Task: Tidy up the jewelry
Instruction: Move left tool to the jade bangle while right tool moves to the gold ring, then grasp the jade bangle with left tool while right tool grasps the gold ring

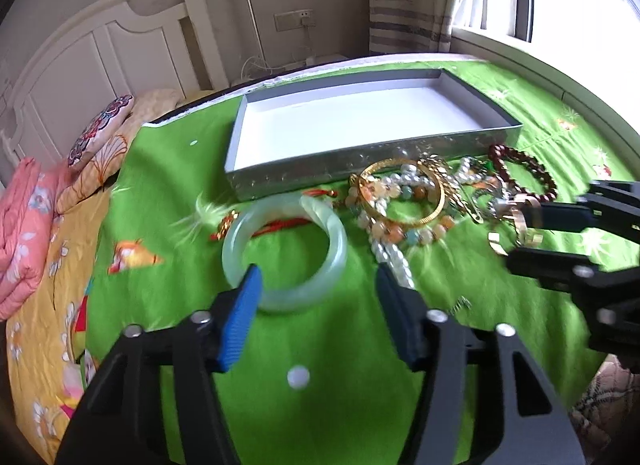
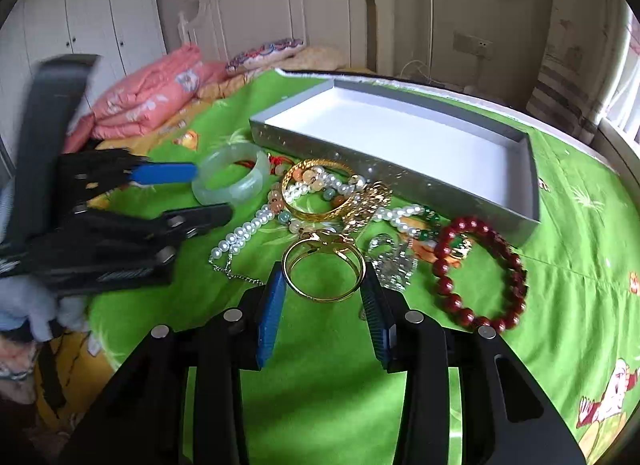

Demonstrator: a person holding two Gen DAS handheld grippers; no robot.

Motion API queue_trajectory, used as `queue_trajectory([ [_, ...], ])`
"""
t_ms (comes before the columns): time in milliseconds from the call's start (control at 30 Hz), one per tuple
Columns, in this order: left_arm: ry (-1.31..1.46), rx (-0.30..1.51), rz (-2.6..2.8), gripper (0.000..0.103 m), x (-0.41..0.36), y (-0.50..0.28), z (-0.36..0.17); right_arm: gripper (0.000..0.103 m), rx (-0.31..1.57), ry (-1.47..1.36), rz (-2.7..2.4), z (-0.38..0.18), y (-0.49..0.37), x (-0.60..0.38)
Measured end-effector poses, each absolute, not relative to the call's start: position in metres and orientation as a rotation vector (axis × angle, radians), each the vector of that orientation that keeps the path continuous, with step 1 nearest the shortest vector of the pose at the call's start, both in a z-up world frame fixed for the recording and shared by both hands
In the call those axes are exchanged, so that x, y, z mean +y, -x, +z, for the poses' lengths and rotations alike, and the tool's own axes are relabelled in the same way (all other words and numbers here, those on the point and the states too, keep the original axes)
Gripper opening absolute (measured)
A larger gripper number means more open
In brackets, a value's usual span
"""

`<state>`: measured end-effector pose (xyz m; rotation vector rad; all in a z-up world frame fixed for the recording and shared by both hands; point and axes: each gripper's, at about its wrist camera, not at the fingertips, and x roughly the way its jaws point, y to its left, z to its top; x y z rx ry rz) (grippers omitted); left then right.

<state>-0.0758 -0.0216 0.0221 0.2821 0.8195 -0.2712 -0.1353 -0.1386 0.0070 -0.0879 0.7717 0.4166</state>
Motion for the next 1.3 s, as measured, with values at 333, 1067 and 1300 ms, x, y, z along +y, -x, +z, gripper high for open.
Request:
queue_trajectory([
  [333, -0.3, 0.899, -0.36, 0.034, -0.031, 0.043, 0.011, 0.039, 0.75, 0.031, 0.421, 0.014, 0.141, -0.16],
  [1067, 0.468, 0.819, -0.671, 0.012, 0.042, 0.082, 0.034, 0.039, 0.711, -0.067, 0.438, 0.021, 0.143, -0.177],
  [1300, 0.525, 0.772, -0.697, 0.012, 0.037, 0.075, 0.043, 0.039, 0.698, -0.069, 0.418, 0.026, 0.137, -0.182],
])
